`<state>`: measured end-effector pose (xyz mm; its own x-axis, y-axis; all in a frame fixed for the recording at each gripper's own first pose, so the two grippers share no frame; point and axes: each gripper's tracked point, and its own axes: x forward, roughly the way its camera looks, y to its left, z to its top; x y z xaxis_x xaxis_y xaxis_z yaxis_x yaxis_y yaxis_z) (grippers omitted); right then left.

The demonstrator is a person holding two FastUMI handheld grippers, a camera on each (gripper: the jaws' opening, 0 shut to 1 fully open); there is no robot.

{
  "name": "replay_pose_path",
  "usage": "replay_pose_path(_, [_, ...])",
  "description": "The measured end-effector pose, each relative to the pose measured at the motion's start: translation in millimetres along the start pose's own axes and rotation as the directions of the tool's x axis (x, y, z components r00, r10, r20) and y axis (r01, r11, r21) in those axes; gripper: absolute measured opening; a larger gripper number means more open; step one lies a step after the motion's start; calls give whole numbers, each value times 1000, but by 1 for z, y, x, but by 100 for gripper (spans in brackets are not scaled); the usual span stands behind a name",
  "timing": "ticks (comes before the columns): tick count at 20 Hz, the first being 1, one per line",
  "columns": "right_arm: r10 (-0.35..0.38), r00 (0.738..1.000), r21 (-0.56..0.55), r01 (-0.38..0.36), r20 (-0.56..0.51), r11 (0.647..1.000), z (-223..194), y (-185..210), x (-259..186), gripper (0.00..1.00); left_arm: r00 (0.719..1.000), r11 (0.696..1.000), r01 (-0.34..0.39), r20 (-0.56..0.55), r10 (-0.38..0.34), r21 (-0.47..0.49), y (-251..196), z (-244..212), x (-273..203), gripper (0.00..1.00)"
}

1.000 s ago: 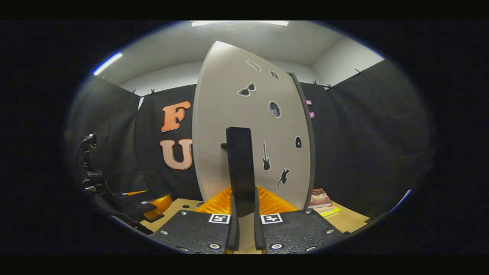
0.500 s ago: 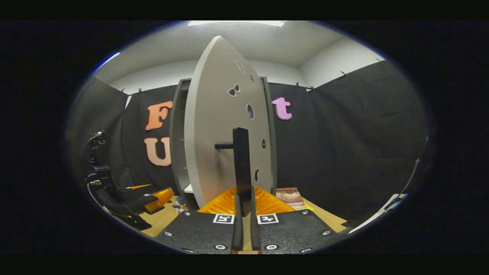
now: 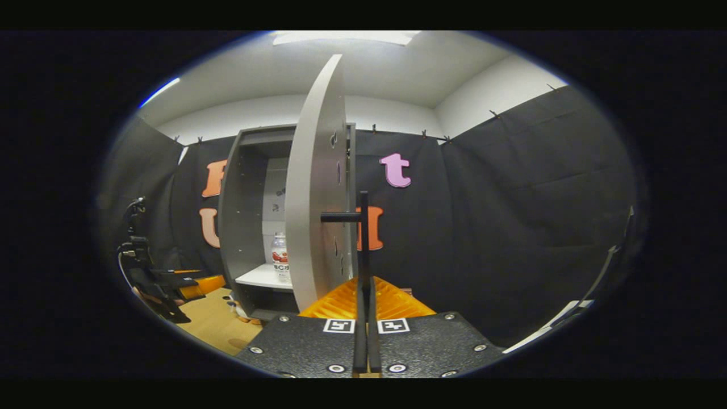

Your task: Open the cabinet door with the right hand, grasp the bottle in the cabinet with the left hand and place it on the coaster, then close the cabinet door with the right hand.

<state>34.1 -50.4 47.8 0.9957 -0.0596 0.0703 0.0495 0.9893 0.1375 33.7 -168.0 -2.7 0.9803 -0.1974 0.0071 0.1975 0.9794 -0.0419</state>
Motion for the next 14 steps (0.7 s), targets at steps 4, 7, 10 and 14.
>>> replay_pose_path(4, [64, 998, 20, -64, 2, 998, 1, -11, 6, 0, 1000, 1000, -15, -3, 15, 19, -11, -3, 6, 99])
replay_pose_path(7, [87, 996, 17, -87, 2, 996, 1, -12, 7, 0, 1000, 1000, -13, -14, 13, 25, -17, -6, 10, 99])
replay_pose_path(10, [75, 997, 14, -75, 7, 997, 0, -13, 6, 0, 1000, 1000, 3, -10, -3, 14, -21, -3, 15, 99])
replay_pose_path(14, [-6, 1000, 10, 6, -22, 1000, -3, -20, 0, 5, 999, 999, 44, -13, -44, 6, -23, 0, 29, 98])
